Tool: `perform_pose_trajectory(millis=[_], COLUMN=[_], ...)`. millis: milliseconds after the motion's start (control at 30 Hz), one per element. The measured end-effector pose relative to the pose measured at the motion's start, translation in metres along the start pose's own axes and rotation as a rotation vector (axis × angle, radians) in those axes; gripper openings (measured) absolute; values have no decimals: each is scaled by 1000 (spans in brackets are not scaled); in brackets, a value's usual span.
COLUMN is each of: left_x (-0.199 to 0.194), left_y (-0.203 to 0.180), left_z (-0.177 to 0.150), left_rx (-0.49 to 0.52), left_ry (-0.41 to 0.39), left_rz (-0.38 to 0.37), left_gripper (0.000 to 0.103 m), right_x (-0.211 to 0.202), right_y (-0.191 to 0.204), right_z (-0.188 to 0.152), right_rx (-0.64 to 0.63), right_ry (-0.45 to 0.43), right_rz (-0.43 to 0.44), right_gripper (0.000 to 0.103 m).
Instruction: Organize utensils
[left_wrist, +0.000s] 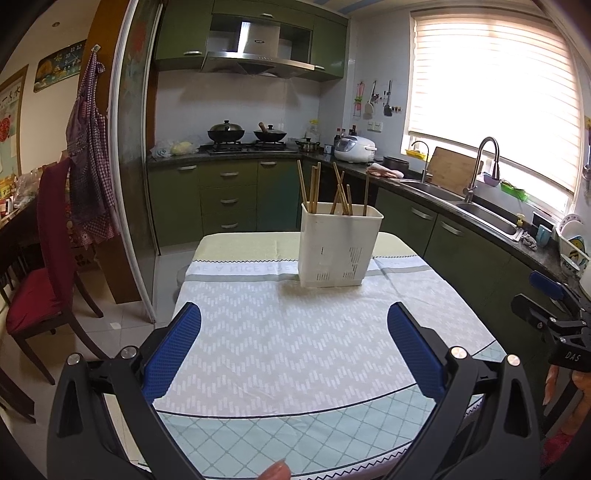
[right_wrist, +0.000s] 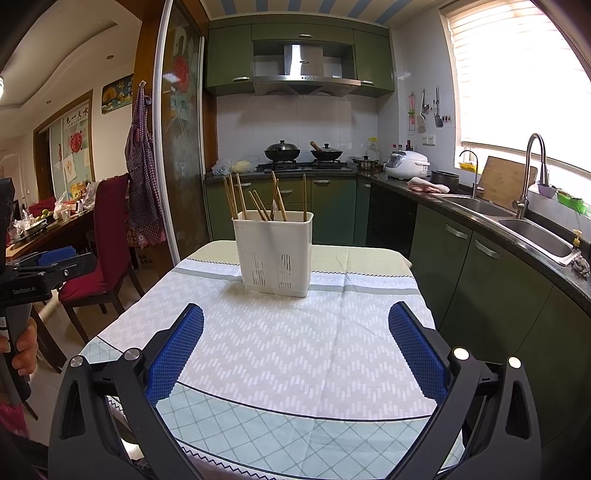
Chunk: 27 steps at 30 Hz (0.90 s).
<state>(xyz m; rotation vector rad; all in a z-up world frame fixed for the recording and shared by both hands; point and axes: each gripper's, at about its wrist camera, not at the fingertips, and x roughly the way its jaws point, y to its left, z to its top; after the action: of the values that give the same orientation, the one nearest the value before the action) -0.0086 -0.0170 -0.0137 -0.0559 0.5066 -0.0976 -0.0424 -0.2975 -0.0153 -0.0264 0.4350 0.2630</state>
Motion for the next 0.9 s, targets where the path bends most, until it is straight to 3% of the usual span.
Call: perform_pose_trajectory(millis=[900], left_x=[3], left_y=[4], left_z=[-2], left_rx=[-20], left_ry=[3], left_rz=[2], left_gripper=[96], right_x=[1], right_y=[0], right_z=[-1], right_rx=[1], right_ry=[4], right_rz=[1], right_gripper=[98])
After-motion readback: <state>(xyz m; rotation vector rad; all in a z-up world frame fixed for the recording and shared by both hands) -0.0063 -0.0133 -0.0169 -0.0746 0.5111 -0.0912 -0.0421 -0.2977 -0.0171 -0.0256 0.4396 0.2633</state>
